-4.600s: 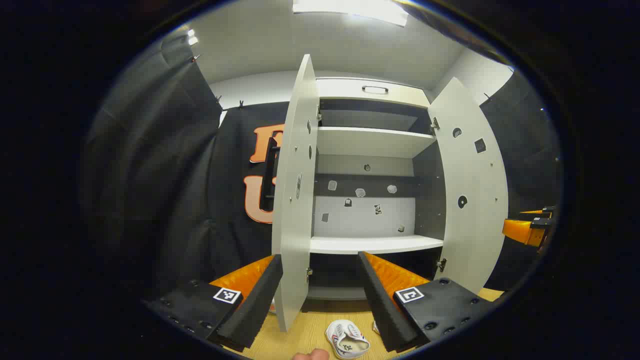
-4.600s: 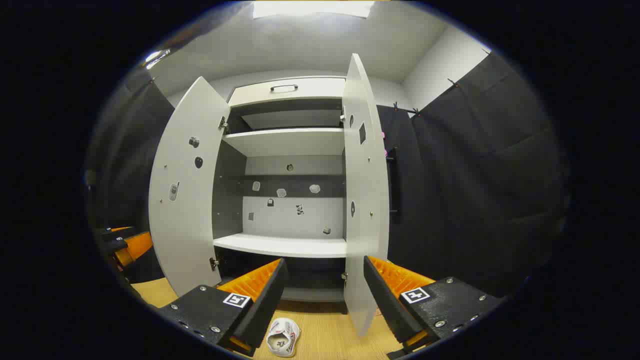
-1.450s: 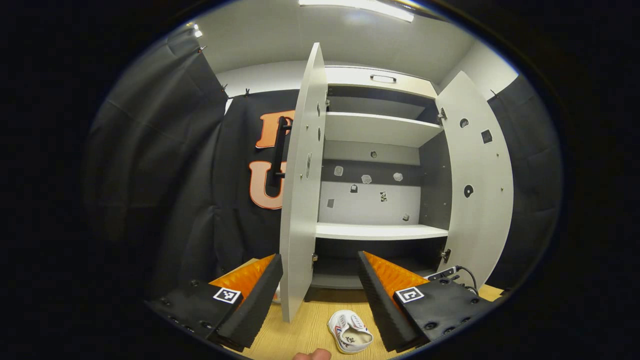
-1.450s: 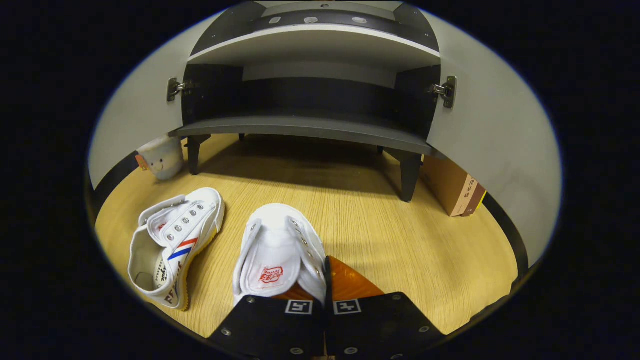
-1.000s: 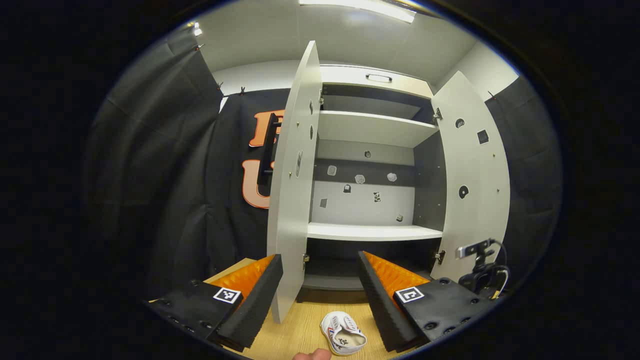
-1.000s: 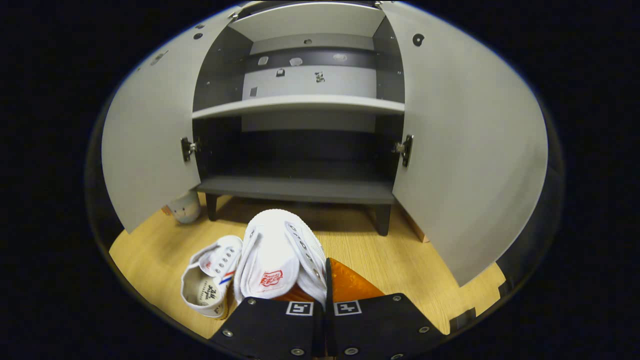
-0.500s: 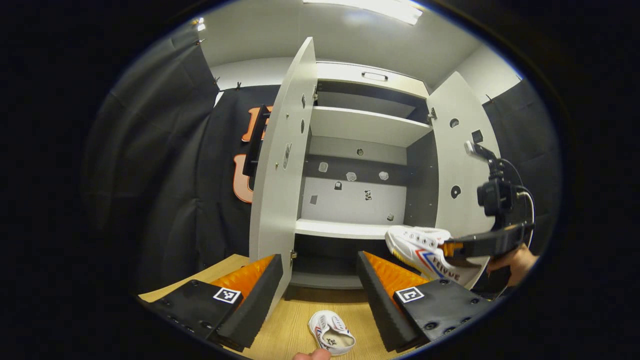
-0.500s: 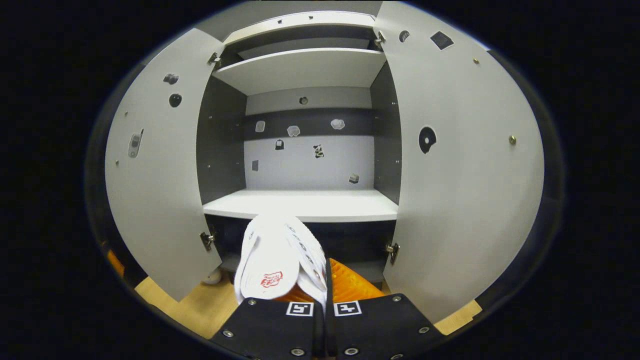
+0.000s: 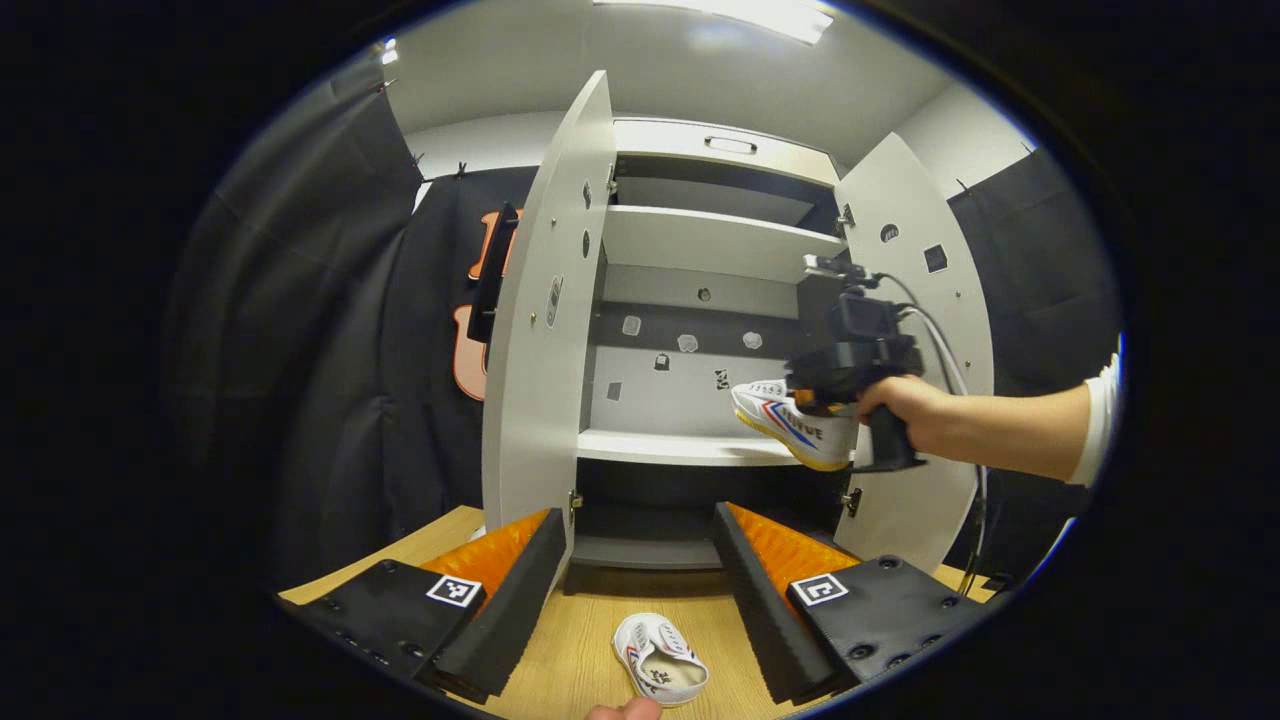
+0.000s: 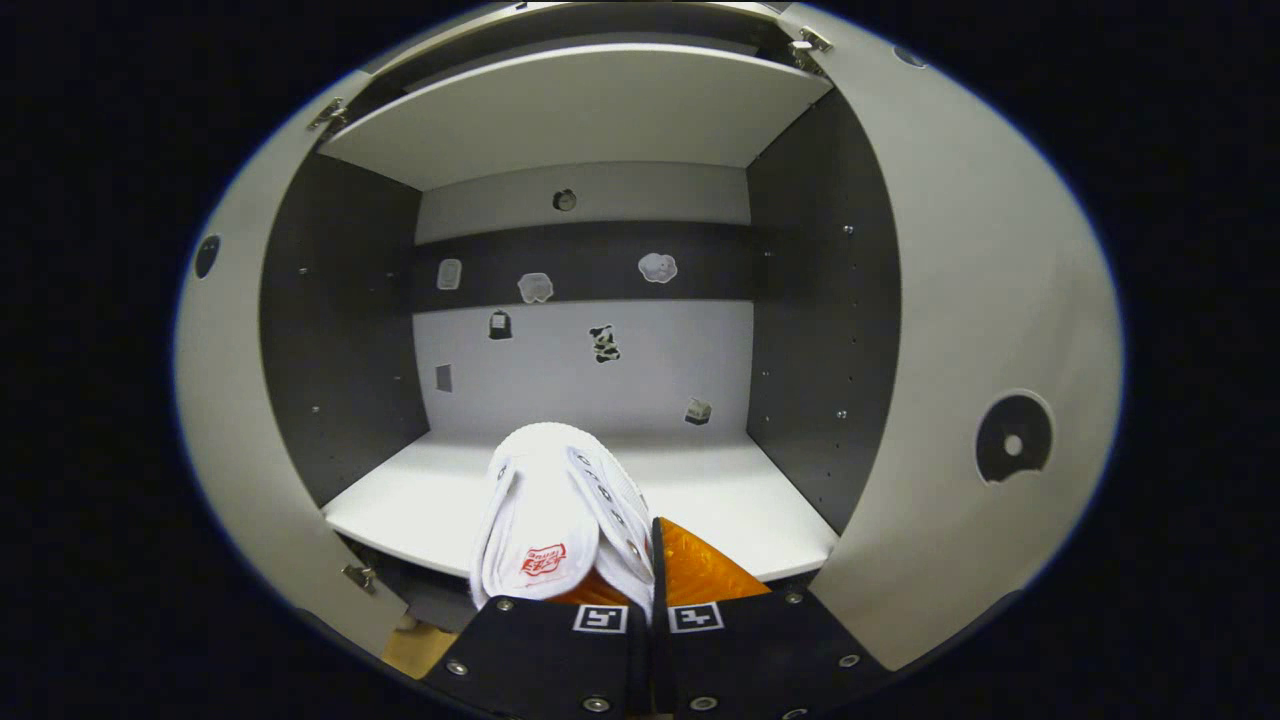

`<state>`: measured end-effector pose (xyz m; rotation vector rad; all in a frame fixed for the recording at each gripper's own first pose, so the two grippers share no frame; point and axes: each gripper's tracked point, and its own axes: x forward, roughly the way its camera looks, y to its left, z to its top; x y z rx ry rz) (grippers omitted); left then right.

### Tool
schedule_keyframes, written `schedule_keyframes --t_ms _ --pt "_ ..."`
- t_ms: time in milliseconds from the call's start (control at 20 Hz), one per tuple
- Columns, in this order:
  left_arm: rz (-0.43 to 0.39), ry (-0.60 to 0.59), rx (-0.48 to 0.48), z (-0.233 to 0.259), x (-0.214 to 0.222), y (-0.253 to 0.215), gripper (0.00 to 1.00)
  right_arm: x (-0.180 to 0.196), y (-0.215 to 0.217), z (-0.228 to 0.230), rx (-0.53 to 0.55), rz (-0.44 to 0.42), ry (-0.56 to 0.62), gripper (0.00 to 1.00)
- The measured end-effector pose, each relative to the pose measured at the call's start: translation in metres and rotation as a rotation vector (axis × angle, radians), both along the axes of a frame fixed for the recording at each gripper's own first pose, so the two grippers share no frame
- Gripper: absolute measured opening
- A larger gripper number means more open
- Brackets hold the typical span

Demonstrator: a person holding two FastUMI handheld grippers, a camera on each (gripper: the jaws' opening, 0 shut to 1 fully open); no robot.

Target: Grab one shoe with the right hand and put it into the shoe cabinet, grab the other shoe with the left hand and put it into the shoe cabinet; then close the right door with the right hand and the left door with the left hand.

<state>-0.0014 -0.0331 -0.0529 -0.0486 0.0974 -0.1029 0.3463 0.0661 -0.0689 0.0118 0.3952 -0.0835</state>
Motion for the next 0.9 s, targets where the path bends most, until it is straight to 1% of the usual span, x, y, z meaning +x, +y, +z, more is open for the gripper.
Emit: schedule_keyframes --t_ms 50,150,200,250,300,400,550,600,650,700,750,800,850,900 --pt "-0.004 0.000 0.002 0.001 -0.001 -0.001 0.96 0.017 -0.006 -0.007 -0.009 -0.034 0.025 0.00" --pt "-0.009 -0.006 0.006 0.004 0.000 -0.002 0.96 0.047 -0.011 -0.023 0.016 -0.093 0.080 0.00" --pt "-0.010 -0.006 0.006 0.003 0.000 -0.002 0.96 0.058 -0.011 -0.031 0.035 -0.110 0.104 0.00" --pt "-0.012 -0.003 0.004 0.002 0.001 -0.003 0.99 0.069 -0.011 -0.037 0.047 -0.120 0.118 0.00" --pt "-0.012 0.000 0.002 0.002 0.002 -0.003 0.96 0.076 -0.013 -0.042 0.049 -0.137 0.130 0.00" --pt "-0.009 0.007 -0.002 0.000 0.001 -0.002 0.96 0.085 -0.018 -0.050 0.051 -0.174 0.158 0.00" --pt "-0.002 0.011 0.008 -0.001 0.004 0.001 0.96 0.092 -0.018 -0.059 0.088 -0.191 0.193 0.01" --pt "0.001 0.010 0.008 -0.002 0.005 0.003 0.96 0.092 -0.017 -0.060 0.090 -0.181 0.197 0.03" --pt "0.004 0.009 0.005 -0.002 0.005 0.004 0.96 0.092 -0.016 -0.060 0.079 -0.167 0.193 0.05" --pt "0.006 0.009 0.001 -0.001 0.007 0.005 0.96 0.089 -0.014 -0.058 0.065 -0.148 0.187 0.12" --pt "0.006 0.009 -0.002 -0.001 0.007 0.005 0.96 0.090 -0.011 -0.053 0.056 -0.126 0.163 0.16" --pt "0.006 0.010 -0.004 -0.002 0.009 0.005 0.96 0.088 -0.008 -0.048 0.048 -0.102 0.148 0.22" --pt "0.005 0.013 -0.007 -0.003 0.011 0.004 0.96 0.082 -0.008 -0.043 0.038 -0.084 0.138 0.25" --pt "0.003 0.014 -0.012 -0.004 0.009 0.003 0.96 0.078 -0.010 -0.038 0.023 -0.070 0.130 0.38"
